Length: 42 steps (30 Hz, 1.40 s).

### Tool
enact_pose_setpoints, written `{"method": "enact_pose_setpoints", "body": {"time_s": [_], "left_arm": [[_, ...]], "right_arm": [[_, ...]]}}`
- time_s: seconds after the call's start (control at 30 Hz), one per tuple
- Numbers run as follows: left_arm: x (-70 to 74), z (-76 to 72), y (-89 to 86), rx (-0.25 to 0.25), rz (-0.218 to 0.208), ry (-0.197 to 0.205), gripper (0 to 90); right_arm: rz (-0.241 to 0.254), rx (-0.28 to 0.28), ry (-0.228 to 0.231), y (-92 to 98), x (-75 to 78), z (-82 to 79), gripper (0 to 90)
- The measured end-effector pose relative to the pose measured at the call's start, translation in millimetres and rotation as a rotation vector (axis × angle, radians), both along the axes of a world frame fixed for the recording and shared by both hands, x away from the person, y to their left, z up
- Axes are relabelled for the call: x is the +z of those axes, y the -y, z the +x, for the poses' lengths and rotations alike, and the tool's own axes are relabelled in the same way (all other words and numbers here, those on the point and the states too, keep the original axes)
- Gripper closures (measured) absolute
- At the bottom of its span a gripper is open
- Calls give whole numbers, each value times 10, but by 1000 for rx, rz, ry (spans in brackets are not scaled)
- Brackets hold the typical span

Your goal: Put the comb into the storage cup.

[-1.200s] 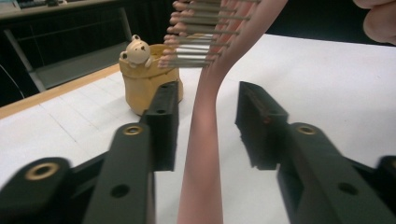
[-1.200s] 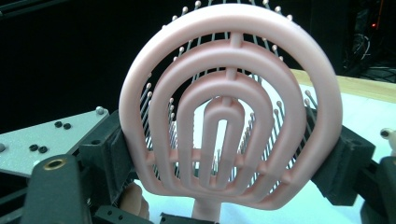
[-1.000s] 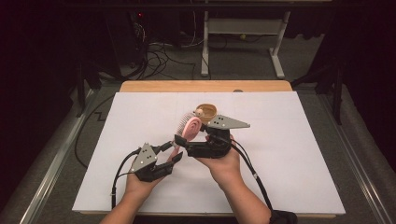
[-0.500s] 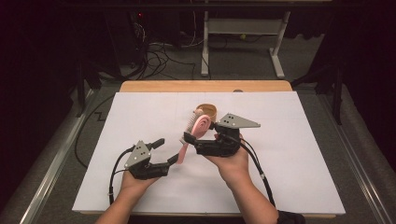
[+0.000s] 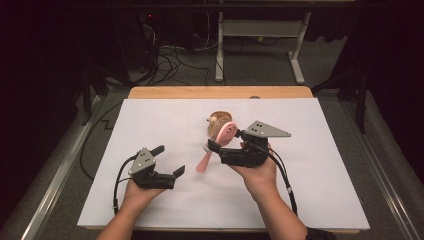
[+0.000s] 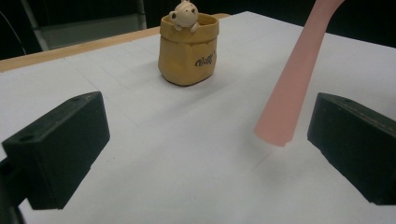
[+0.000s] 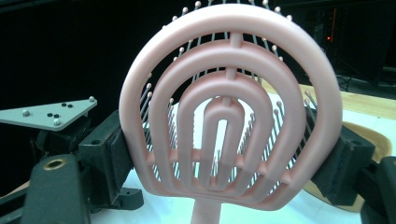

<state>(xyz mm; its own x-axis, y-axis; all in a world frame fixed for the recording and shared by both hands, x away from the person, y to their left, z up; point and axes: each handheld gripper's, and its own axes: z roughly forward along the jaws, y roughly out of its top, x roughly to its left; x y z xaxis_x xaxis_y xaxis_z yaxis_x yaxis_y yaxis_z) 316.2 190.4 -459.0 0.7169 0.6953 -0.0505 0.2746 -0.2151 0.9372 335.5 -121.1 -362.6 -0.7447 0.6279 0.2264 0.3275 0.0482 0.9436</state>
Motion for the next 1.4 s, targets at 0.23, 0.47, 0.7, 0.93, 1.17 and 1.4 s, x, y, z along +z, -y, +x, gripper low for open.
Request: {"method": "enact_pose_setpoints", "body": {"time_s": [0.23, 0.47, 0.7, 0.93, 1.17, 1.4], "left_arm": [[2, 1, -12, 6, -6, 3, 0], [-4, 6, -47, 11, -24, 2, 0], [-17, 15, -69, 14, -35, -13, 0], [-19, 10, -64, 8, -32, -7, 0], [-13, 11, -85, 11, -37, -7, 0], [-11, 12, -100, 9, -38, -11, 0]], "right_arm": [[-1, -26, 8, 137, 25, -5, 205], [-9, -54, 16, 278, 32, -6, 205], [-26, -85, 27, 427, 55, -20, 205], [-22, -123, 37, 606, 74, -20, 205], [-35, -157, 44, 740, 76, -5, 205], [-32, -183, 46, 853, 70, 8, 205]]}}
